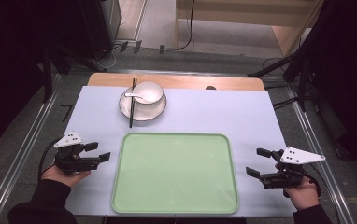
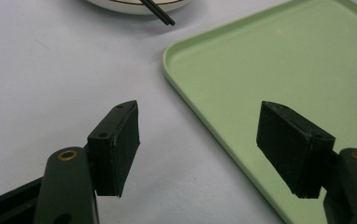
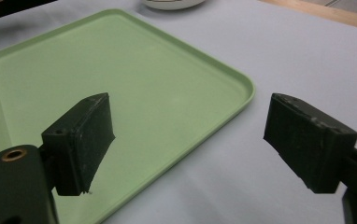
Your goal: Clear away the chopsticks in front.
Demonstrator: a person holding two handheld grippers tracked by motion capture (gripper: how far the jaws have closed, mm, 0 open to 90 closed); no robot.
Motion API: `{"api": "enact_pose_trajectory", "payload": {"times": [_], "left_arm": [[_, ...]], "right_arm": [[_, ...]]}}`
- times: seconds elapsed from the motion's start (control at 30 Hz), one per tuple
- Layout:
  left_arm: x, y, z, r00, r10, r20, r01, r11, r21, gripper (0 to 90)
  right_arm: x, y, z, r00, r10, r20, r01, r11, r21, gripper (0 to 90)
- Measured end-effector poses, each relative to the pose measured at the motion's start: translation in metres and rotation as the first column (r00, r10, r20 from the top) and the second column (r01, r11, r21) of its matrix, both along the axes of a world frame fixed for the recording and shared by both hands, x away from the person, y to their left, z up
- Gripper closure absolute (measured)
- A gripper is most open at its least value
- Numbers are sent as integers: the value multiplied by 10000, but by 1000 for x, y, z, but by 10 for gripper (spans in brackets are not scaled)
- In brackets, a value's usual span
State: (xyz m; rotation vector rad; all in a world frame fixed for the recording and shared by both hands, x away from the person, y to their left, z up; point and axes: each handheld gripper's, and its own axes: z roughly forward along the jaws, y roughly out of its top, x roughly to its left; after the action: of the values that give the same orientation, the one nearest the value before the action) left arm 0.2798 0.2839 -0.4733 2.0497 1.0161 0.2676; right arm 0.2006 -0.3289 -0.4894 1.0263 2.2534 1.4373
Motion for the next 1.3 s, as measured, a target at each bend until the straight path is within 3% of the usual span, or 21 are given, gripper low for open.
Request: {"api": "enact_pose_trajectory", "payload": {"times": [0.07, 0.47, 1.03, 1.3], "left_arm": [[-1, 1, 0, 9999, -114, 67, 113, 9999, 15, 334], [2, 1, -4, 9985, -55, -544, 56, 10000, 21, 311], [2, 2, -4, 9982, -74, -593, 73, 10000, -29, 319], [3, 2, -4, 9967, -132, -807, 128, 9999, -60, 343]], "right_arm": [[0, 0, 0, 10000, -1, -3, 1, 10000, -6, 161], [1, 0, 0, 9999, -53, -124, 53, 10000, -1, 169], [0, 1, 0, 9999, 57, -112, -57, 10000, -73, 168], [-1, 4, 0, 9995, 309, -30, -309, 9995, -91, 164]]}}
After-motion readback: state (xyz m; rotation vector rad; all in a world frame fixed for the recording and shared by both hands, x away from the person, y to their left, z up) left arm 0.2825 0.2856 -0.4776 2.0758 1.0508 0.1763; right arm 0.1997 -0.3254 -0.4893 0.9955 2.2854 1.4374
